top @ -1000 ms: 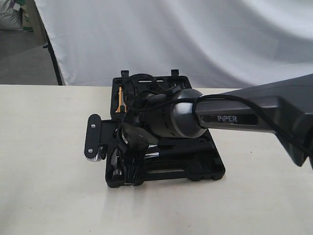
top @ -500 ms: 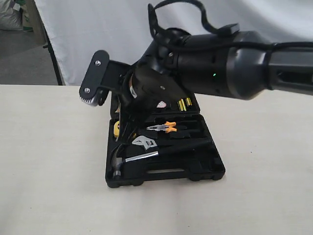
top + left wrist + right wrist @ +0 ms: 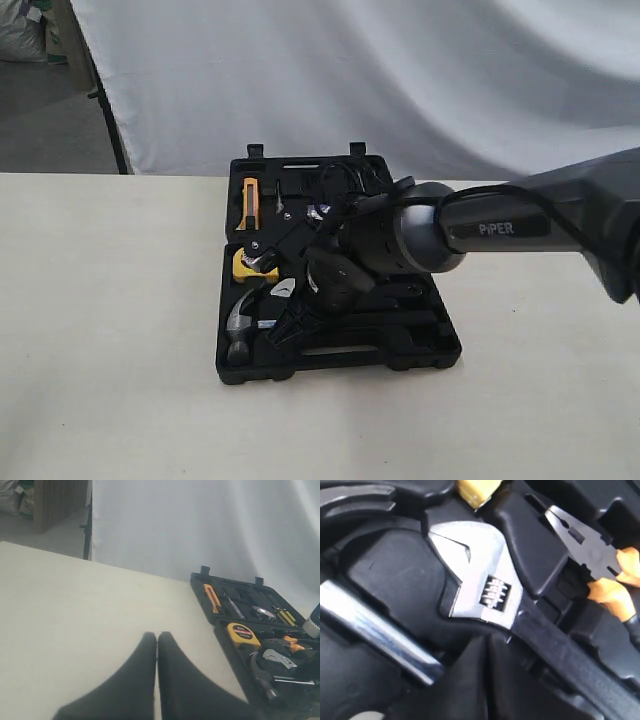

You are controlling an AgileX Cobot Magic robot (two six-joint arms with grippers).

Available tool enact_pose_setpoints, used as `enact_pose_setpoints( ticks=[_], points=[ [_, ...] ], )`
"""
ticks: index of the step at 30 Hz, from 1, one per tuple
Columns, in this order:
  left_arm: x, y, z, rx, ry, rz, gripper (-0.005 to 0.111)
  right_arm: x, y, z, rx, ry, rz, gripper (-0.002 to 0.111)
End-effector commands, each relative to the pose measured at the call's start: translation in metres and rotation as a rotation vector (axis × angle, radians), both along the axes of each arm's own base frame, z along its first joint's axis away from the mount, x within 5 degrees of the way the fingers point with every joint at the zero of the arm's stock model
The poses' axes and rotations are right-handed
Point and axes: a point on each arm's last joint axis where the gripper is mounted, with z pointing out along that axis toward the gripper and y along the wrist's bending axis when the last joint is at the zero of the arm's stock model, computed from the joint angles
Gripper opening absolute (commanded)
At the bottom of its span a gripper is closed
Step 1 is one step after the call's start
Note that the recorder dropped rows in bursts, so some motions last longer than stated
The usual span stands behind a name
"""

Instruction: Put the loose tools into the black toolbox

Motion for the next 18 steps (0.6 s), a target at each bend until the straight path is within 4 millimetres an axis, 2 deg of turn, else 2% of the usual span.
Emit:
enact_pose_setpoints(
  ticks=[1,9,12,15,18],
  points=[
    [-0.001,0.001,0.002,0.002,-0.013,0.026,0.001,-0.004,-0.012,0.011,-0.072,0.049,-0.077,0.000],
    [-0.001,0.001,0.002,0.002,-0.013,0.026,0.001,-0.010,-0.017,0.121,0.168,-0.123,-0.091,0.000],
    [-0.001,0.001,0.002,0.002,-0.013,0.026,0.001,-0.015,-0.021,0.149,0.259,-0.171,-0.096,0.000],
    [-0.001,0.001,0.002,0.002,-0.013,0.026,0.001,-0.017,-0.021,0.152,0.290,-0.156,-0.111,0.000],
    [-0.001,0.001,0.002,0.002,-0.013,0.026,0.001,-0.016,-0.016,0.129,0.266,-0.099,-0.118,0.000]
  ],
)
